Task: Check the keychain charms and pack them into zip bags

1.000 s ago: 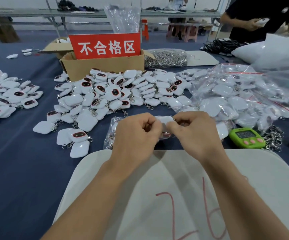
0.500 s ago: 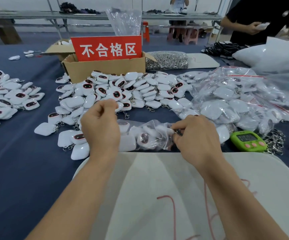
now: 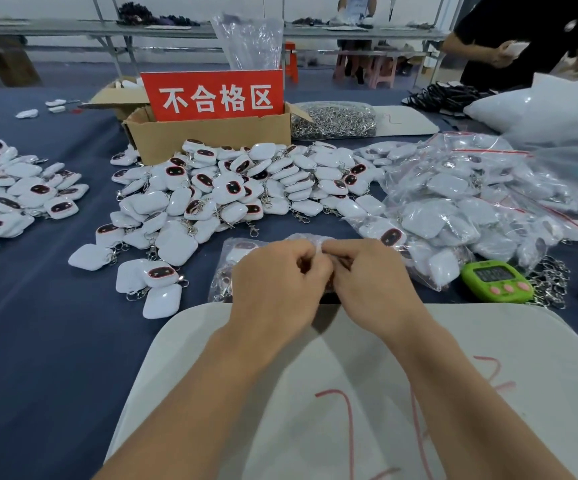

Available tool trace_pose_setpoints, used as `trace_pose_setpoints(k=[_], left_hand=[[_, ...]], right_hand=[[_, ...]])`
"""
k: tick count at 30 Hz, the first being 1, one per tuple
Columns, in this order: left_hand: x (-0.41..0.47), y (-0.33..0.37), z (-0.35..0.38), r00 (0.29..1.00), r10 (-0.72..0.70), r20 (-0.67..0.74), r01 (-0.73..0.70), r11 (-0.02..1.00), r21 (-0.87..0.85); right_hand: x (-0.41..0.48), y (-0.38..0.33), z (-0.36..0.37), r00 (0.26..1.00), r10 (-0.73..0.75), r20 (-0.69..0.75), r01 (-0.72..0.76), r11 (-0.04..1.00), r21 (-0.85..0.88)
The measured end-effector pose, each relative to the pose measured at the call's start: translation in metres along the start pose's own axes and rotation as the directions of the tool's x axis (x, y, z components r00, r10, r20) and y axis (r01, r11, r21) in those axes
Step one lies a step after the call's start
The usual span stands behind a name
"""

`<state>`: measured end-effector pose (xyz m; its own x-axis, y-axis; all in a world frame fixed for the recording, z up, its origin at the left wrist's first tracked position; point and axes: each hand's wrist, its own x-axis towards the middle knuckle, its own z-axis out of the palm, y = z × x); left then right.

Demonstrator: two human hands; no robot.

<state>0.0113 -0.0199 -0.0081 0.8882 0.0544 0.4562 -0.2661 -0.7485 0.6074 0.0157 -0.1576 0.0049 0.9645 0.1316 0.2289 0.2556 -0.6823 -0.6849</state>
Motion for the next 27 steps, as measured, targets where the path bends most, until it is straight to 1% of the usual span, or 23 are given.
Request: trace_pose_setpoints(k=[1, 2, 4, 5, 6, 7, 8, 9, 10, 11, 13, 14, 15, 16, 17, 18, 19, 20, 21, 23, 24, 25, 27], left_hand=[[-0.002, 0.001, -0.002, 0.997, 0.071, -0.023, -0.072, 0.996, -0.057], [-0.004, 0.004, -0.005, 0.990, 0.137, -0.038, -0.140, 0.985, -0.098], [-0.007, 0.008, -0.005, 0.976, 0.214, -0.038, -0.217, 0.968, -0.127], [-0.007, 0.008, -0.005, 0.979, 0.203, -0.029, -0.206, 0.969, -0.141], [-0.004, 0.006, -0.006, 0.986, 0.166, -0.029, -0.169, 0.971, -0.169], [-0.001, 0.002, -0.007, 0.994, 0.098, -0.051, -0.106, 0.972, -0.211], [0.004, -0.003, -0.010, 0.995, -0.007, -0.097, -0.019, 0.965, -0.263], [0.009, -0.009, -0.015, 0.979, -0.134, -0.154, 0.078, 0.942, -0.325], [0.015, -0.016, -0.020, 0.939, -0.272, -0.209, 0.172, 0.901, -0.398], [0.020, -0.023, -0.025, 0.882, -0.399, -0.251, 0.248, 0.845, -0.473], [0.030, -0.035, -0.037, 0.748, -0.595, -0.295, 0.356, 0.734, -0.578], [0.033, -0.041, -0.041, 0.694, -0.654, -0.301, 0.391, 0.694, -0.605], [0.035, -0.046, -0.045, 0.663, -0.685, -0.302, 0.422, 0.675, -0.605], [0.036, -0.050, -0.047, 0.656, -0.690, -0.307, 0.448, 0.683, -0.577], [0.036, -0.052, -0.048, 0.675, -0.672, -0.306, 0.463, 0.708, -0.534], [0.036, -0.054, -0.048, 0.709, -0.640, -0.297, 0.462, 0.739, -0.490], [0.036, -0.054, -0.047, 0.755, -0.600, -0.265, 0.450, 0.768, -0.456], [0.035, -0.053, -0.044, 0.805, -0.554, -0.215, 0.442, 0.800, -0.406], [0.034, -0.052, -0.040, 0.855, -0.497, -0.151, 0.435, 0.844, -0.315], [0.031, -0.049, -0.035, 0.921, -0.388, -0.007, 0.387, 0.920, -0.057], [0.030, -0.048, -0.034, 0.932, -0.359, 0.053, 0.358, 0.933, 0.030], [0.030, -0.047, -0.034, 0.932, -0.349, 0.100, 0.343, 0.936, 0.071], [0.031, -0.049, -0.036, 0.924, -0.349, 0.156, 0.340, 0.937, 0.077]], right_hand=[[0.000, -0.002, 0.002, 0.999, -0.032, 0.020, 0.033, 0.999, -0.024], [0.000, -0.002, 0.004, 0.996, -0.057, 0.062, 0.063, 0.994, -0.093], [0.000, -0.003, 0.008, 0.986, -0.029, 0.165, 0.085, 0.935, -0.345], [-0.001, -0.005, 0.009, 0.982, -0.004, 0.188, 0.091, 0.886, -0.455], [-0.001, -0.007, 0.009, 0.985, 0.009, 0.174, 0.080, 0.861, -0.501], [-0.002, -0.009, 0.010, 0.990, 0.016, 0.141, 0.057, 0.862, -0.504], [-0.003, -0.011, 0.010, 0.995, 0.038, 0.091, 0.012, 0.873, -0.487], [-0.002, -0.011, 0.009, 0.997, 0.073, 0.012, -0.060, 0.893, -0.446], [-0.002, -0.011, 0.008, 0.990, 0.125, -0.059, -0.138, 0.908, -0.397], [-0.002, -0.010, 0.006, 0.978, 0.161, -0.130, -0.196, 0.919, -0.343], [-0.002, -0.009, 0.002, 0.949, 0.162, -0.271, -0.244, 0.920, -0.305], [-0.002, -0.008, 0.001, 0.923, 0.159, -0.351, -0.264, 0.925, -0.275], [-0.002, -0.008, 0.000, 0.889, 0.154, -0.432, -0.267, 0.940, -0.214], [-0.002, -0.009, 0.000, 0.850, 0.144, -0.506, -0.242, 0.961, -0.133], [-0.003, -0.009, -0.001, 0.815, 0.123, -0.567, -0.184, 0.982, -0.051], [-0.003, -0.009, -0.001, 0.794, 0.096, -0.600, -0.110, 0.994, 0.013], [-0.004, -0.009, -0.001, 0.798, 0.065, -0.599, -0.040, 0.998, 0.055], [-0.004, -0.010, -0.001, 0.831, 0.025, -0.556, 0.018, 0.997, 0.071], [-0.005, -0.010, 0.001, 0.881, -0.028, -0.471, 0.069, 0.995, 0.069], [-0.004, -0.009, 0.007, 0.958, -0.138, -0.250, 0.149, 0.989, 0.024], [-0.004, -0.008, 0.011, 0.975, -0.165, -0.146, 0.163, 0.986, -0.023], [-0.004, -0.007, 0.014, 0.986, -0.157, -0.055, 0.153, 0.986, -0.068], [-0.003, -0.006, 0.014, 0.996, -0.059, 0.068, 0.065, 0.993, -0.103]])
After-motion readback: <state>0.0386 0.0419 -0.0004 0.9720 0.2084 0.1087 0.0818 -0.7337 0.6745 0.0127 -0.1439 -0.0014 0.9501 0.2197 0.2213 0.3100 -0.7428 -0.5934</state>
